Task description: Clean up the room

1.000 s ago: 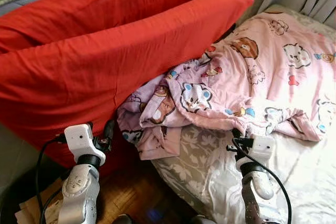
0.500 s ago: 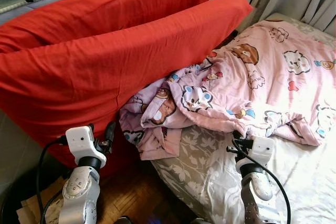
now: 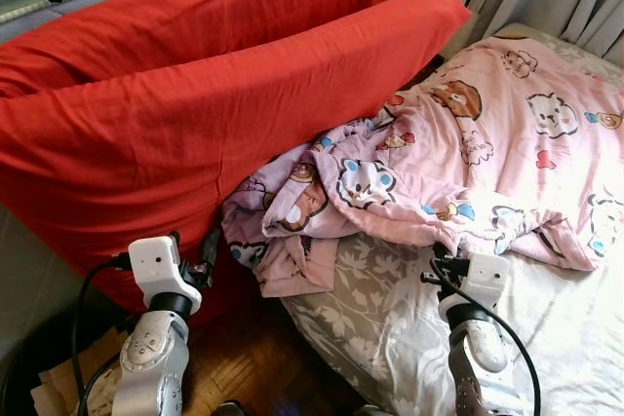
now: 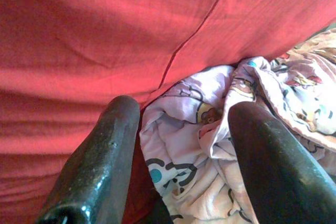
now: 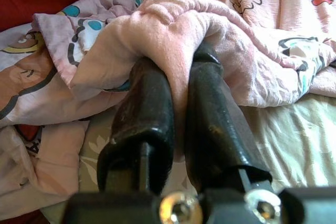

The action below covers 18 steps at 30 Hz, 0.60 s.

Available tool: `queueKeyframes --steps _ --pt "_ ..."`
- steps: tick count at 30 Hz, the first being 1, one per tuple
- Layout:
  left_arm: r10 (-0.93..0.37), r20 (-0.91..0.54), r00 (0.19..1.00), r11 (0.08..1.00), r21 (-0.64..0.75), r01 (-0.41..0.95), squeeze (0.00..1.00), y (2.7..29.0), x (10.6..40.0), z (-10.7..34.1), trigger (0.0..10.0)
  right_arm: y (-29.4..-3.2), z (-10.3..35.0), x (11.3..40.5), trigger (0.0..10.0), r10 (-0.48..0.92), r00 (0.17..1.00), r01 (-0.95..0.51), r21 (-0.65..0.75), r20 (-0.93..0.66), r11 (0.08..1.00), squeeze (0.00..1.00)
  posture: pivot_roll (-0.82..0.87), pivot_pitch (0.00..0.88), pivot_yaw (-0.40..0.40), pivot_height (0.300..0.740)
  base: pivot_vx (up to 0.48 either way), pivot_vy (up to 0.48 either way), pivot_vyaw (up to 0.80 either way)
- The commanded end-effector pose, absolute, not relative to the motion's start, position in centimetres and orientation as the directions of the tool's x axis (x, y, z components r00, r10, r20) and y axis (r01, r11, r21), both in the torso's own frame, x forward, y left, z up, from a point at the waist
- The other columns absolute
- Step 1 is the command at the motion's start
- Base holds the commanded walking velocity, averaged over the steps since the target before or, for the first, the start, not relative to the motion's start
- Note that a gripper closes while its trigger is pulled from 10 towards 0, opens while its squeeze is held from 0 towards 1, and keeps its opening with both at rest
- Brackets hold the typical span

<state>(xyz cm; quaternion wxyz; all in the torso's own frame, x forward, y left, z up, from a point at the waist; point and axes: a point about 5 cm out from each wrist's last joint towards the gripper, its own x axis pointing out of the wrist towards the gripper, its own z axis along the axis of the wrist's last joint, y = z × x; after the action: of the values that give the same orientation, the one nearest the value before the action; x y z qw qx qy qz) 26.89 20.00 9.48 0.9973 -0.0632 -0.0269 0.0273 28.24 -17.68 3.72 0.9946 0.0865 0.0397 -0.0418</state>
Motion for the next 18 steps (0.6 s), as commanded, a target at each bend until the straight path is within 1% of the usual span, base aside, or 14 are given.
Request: queueKeyframes --steps 1,2,6,18 --pt "0.054 0.048 0.997 0.991 -0.126 -0.048 0.0 20.0 26.5 9.4 10.0 -18.0 3.6 27.9 10.0 -0.086 0.992 0.1 0.165 -0.09 0.981 0.0 0.1 0.209 -0.069 0.74 0.0 0.0 0.0" --pt "0.054 0.048 0.997 0.991 -0.126 -0.048 0.0 20.0 26.5 9.3 10.0 -18.0 3.6 27.9 10.0 -0.088 0.992 0.101 0.165 -0.088 0.981 0.0 0.1 0.209 -0.07 0.74 0.0 0.0 0.0" --pt "0.053 0.047 0.997 0.991 -0.121 -0.047 0.0 20.0 26.4 9.3 10.0 -18.4 3.9 28.0 10.0 -0.103 0.992 0.113 0.148 -0.077 0.983 0.0 0.1 0.209 -0.072 0.74 -0.244 0.0 0.0" --pt "0.031 0.053 0.998 0.993 -0.114 -0.025 0.0 19.7 26.6 9.4 10.0 -19.2 4.2 27.9 10.0 -0.126 0.99 0.134 0.131 -0.061 0.982 0.0 0.09 0.193 -0.064 0.74 -0.267 0.0 0.0"
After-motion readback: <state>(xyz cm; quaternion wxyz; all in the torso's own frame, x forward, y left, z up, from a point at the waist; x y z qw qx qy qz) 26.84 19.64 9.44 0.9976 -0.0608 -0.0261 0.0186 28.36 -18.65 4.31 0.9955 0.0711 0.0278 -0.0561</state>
